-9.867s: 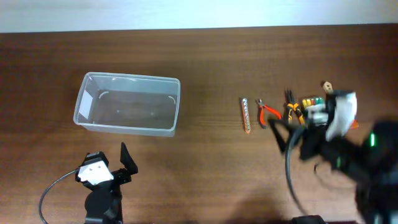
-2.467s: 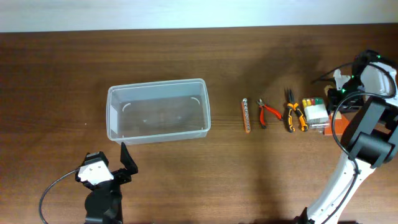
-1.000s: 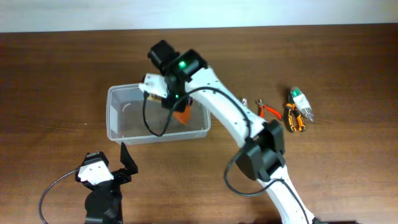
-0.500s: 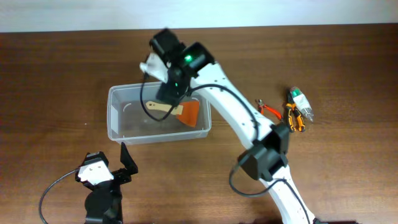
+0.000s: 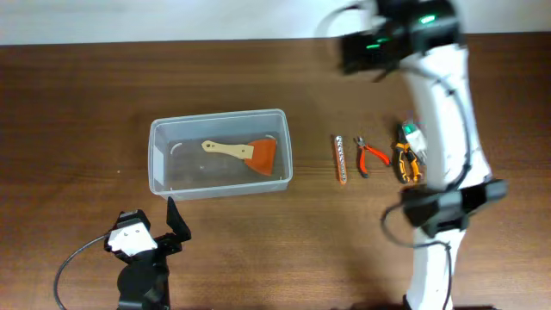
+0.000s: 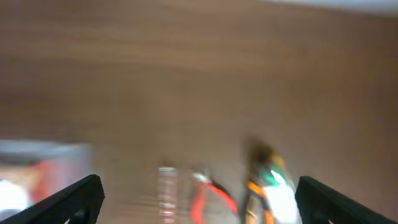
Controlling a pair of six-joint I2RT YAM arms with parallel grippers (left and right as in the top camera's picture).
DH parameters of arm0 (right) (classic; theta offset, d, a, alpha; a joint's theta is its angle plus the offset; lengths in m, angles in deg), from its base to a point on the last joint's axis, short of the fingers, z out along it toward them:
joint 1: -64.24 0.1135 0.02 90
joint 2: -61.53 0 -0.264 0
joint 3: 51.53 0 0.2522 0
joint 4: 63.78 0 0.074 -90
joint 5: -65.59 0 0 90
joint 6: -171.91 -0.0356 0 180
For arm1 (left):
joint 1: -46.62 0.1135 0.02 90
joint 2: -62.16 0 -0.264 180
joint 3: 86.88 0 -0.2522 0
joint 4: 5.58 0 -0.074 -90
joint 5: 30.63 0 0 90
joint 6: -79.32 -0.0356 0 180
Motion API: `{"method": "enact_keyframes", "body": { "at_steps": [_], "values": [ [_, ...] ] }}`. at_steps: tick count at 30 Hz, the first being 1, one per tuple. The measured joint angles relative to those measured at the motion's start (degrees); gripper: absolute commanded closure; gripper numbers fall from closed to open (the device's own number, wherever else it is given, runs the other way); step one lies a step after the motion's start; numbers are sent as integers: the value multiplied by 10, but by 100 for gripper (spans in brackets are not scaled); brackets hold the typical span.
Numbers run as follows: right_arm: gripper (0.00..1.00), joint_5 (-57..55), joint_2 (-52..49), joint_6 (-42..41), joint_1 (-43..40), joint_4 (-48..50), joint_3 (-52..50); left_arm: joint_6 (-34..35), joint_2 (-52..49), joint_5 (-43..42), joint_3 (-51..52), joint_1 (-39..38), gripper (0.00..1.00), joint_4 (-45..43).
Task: Pack container
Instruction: 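Grasp the green-capped marker pack with the right gripper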
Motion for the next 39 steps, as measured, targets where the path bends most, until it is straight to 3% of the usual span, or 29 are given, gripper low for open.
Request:
{"method": "enact_keyframes", "body": {
  "at_steps": [4,8,12,26,30,36,39],
  "values": [
    [1,7,-15,-21,-118,-1,-82,0,0,0,0,0,1,0],
    [1,12,-17,1,-173,9,-177,0,0,0,0,0,1,0],
    [9,20,-20,40,-200,46,-286,0,0,0,0,0,1,0],
    [9,31,-20,87,-210,130,-457,0,0,0,0,0,1,0],
    [14,33,-20,89,-207,147,-473,0,0,0,0,0,1,0],
    [42,35,-20,91,-207,183,-475,0,0,0,0,0,1,0],
    [49,34,-18,88,-207,194,-475,0,0,0,0,0,1,0]
  ]
}}
